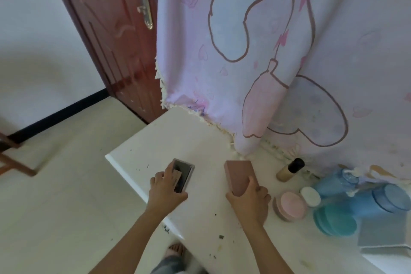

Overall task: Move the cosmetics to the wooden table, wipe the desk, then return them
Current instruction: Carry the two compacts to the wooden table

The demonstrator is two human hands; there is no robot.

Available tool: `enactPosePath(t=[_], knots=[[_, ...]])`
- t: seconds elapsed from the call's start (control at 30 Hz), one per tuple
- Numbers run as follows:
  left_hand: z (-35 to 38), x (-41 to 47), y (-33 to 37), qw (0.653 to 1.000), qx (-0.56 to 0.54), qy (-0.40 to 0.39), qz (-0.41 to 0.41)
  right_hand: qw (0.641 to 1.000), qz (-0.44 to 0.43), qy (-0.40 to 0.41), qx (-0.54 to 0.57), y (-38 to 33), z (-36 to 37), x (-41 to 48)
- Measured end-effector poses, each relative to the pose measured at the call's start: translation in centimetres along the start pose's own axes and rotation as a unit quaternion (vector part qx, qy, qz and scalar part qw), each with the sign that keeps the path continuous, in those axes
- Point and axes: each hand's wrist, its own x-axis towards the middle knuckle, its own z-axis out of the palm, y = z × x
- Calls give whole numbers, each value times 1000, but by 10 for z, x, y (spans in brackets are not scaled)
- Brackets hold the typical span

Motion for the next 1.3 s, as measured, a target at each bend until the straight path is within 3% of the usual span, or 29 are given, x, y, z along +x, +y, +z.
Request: enactPosePath(t=[0.47,0.77,0.93,1.13,1.3], knots=[[-57,-85,-105,973,-117,149,-129,964,-259,-43,37,-64,39,-77],[-137,-174,-229,943,-150,247,-162,912,-408,-27,48,-154,82,-208],[-191,-257,-327,895,-193,349,-202,861,-503,-67,36,-221,134,-322],[-227,-362,-418,813,-241,449,-282,763,-633,-130,-12,-289,186,-449],[-257,-418,-467,763,-212,503,-347,686,-713,-145,-27,-332,208,-519]])
